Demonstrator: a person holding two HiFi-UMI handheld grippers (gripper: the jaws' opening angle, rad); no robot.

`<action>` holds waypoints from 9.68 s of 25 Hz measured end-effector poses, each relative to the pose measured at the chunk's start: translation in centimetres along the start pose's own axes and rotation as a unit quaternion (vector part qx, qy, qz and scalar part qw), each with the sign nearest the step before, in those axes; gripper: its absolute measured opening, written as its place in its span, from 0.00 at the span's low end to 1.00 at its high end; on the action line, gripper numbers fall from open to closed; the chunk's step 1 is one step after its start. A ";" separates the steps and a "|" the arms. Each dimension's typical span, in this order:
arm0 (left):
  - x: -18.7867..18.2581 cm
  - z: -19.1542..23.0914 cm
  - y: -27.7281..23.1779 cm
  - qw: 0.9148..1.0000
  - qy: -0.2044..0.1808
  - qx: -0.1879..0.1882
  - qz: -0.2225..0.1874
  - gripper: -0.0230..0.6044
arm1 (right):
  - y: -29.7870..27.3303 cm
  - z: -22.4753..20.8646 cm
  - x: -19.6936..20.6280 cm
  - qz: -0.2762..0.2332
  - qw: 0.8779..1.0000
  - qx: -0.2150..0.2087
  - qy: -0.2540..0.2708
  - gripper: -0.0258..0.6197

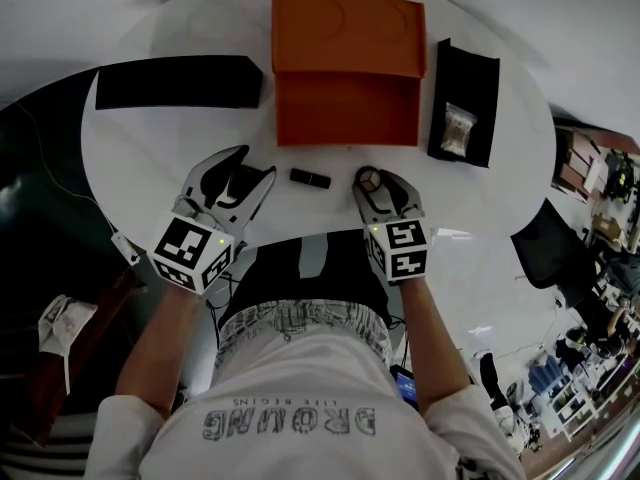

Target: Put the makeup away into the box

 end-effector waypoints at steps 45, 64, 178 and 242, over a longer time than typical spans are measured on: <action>-1.7 4.4 4.2 0.996 0.036 -0.071 -0.046 0.38 | -0.2 0.9 -14.3 -0.045 0.994 -0.047 0.087 0.39; -0.6 7.6 4.7 0.990 0.090 -0.105 -0.038 0.38 | -6.5 2.9 -18.2 0.028 0.987 -0.087 0.132 0.39; 5.8 -7.5 -10.2 0.824 -0.474 0.112 0.291 0.29 | 7.2 -8.8 0.5 -0.076 0.988 0.011 -0.136 0.32; -5.6 -4.5 -18.7 0.927 -0.272 -0.083 0.247 0.20 | 7.3 -16.6 -6.9 -0.093 0.991 -0.043 -0.083 0.30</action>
Point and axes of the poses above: the fingertips, and each gripper's own axes: y backward along the fingers, z to its left, x out of its underside, the point moved 9 cm from there along y, backward along the fingers, and after that the axes turned 7 degrees about z, right-handed, at the moved point
